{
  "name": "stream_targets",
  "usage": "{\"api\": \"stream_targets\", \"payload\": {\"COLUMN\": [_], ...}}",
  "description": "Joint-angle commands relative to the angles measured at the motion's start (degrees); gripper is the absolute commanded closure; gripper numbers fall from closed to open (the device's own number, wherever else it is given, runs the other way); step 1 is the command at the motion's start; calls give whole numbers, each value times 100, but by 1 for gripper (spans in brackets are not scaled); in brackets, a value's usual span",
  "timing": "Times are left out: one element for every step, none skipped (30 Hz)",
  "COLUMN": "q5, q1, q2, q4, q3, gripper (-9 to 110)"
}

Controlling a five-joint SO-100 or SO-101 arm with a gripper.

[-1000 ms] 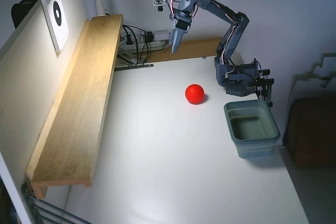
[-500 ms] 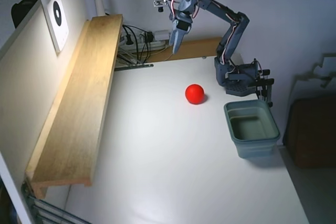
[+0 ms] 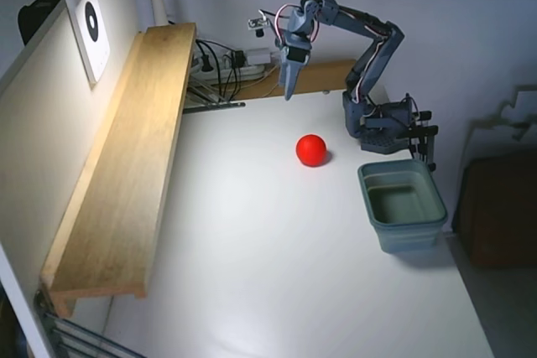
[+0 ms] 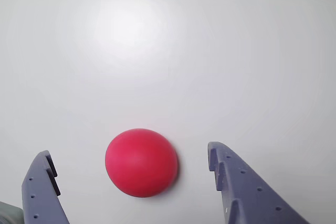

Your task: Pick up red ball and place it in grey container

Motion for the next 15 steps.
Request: {"api": "stream_targets", "payload": {"q5": [18, 18, 18, 18, 18, 18, 18, 18, 18, 18, 18, 18, 18, 18, 18], "q1": [61, 61, 61, 61, 61, 61, 61, 61, 61, 61, 61, 61, 61, 61, 61], "q2": [341, 374, 427, 484, 523, 582, 638, 692, 727, 784, 844, 881, 932, 980, 1012], "q4": [-243, -294, -375, -465, -528, -623, -717, -809, -870, -971, -1079, -1150, -1249, -1346, -1410], "q3": [299, 384, 519, 665, 767, 921, 1071, 1217, 1313, 1471, 1639, 1746, 1897, 2042, 2137], "gripper": [63, 63, 63, 63, 63, 63, 63, 63, 63, 63, 63, 63, 63, 63, 63]}}
